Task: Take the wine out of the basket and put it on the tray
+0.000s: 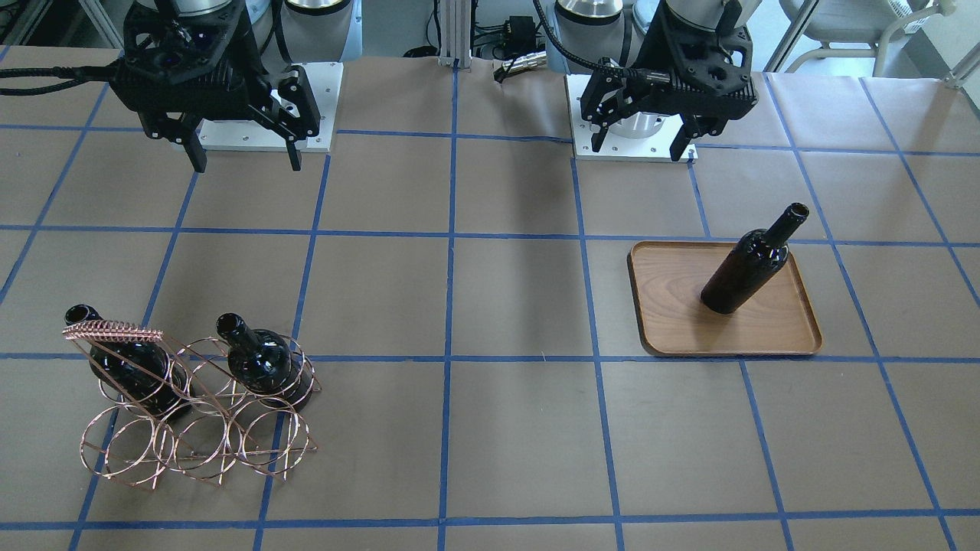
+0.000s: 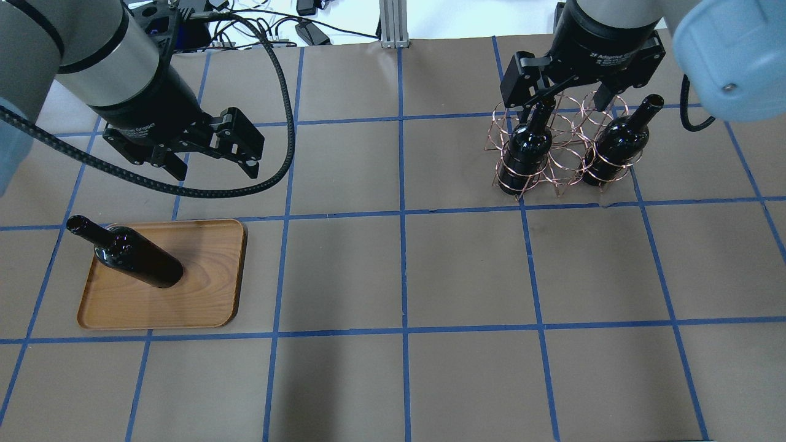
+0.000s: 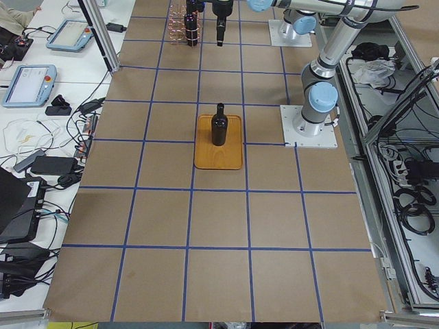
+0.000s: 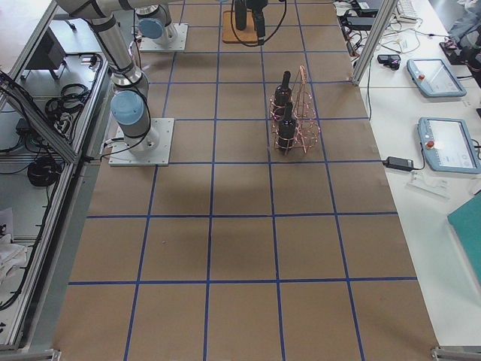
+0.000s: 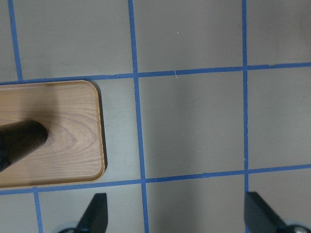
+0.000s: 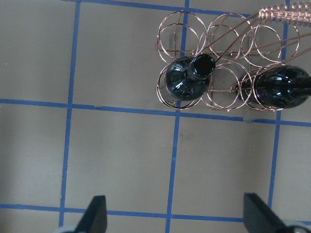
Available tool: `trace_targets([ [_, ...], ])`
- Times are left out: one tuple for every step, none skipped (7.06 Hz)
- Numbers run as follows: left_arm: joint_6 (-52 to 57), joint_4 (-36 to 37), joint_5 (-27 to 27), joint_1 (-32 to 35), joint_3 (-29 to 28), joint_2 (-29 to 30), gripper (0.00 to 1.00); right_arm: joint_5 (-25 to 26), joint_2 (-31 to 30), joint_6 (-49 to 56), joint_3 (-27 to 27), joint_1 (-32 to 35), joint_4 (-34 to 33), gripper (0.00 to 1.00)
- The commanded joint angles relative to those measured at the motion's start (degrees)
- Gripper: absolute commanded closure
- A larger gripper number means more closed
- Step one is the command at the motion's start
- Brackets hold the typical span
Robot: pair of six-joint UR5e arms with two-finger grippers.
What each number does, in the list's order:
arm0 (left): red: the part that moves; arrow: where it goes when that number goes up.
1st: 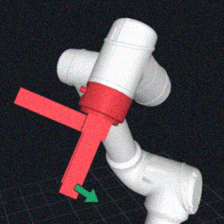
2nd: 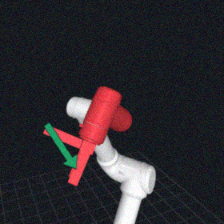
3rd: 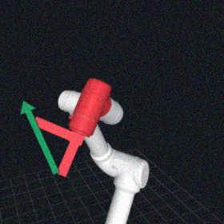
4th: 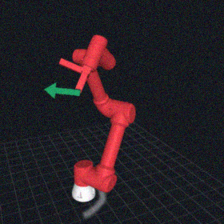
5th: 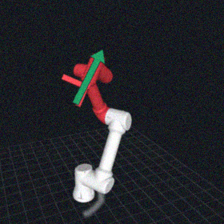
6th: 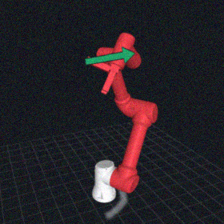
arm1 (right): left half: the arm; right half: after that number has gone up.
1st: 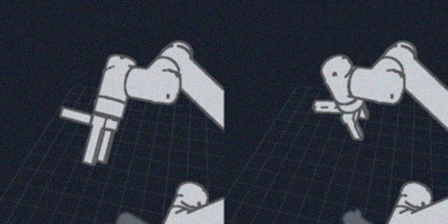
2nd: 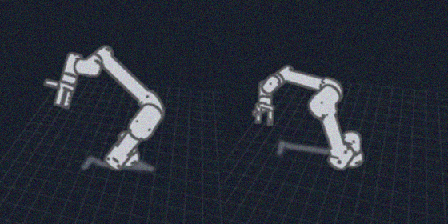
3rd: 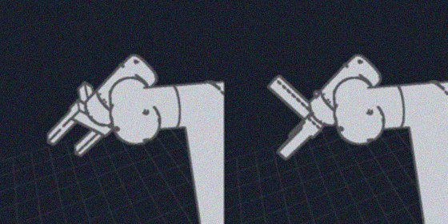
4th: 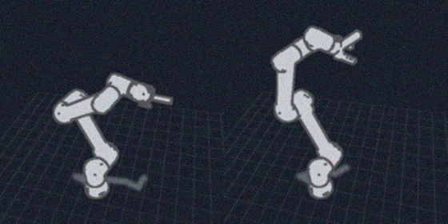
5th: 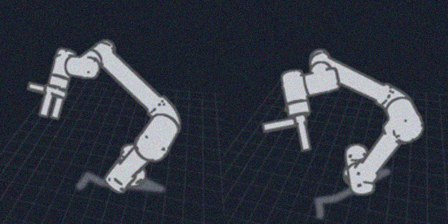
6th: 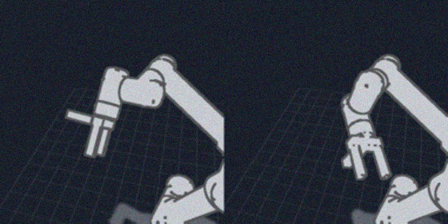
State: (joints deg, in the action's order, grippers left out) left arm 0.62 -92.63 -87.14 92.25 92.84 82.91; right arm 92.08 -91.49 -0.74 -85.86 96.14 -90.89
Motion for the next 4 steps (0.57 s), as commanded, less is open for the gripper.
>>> trace_targets([
  [0.3,-2.1,-1.4,-0.6,-0.1,-0.4,0.00,-1.5,0.0,-0.2,0.3,-0.1,1.3,0.00],
  [0.5,-3.1,-1.9,-1.1,0.0,-0.4,0.00,-1.5,0.0,-0.2,0.3,-0.1,1.3,0.00],
  [0.5,-3.2,-1.9,-1.4,0.0,-0.4,0.00,-1.5,0.0,-0.3,0.3,-0.1,1.4,0.00],
  [0.5,-3.5,-1.9,-1.4,0.0,-0.4,0.00,-1.5,0.1,-0.2,0.3,-0.1,1.3,0.00],
])
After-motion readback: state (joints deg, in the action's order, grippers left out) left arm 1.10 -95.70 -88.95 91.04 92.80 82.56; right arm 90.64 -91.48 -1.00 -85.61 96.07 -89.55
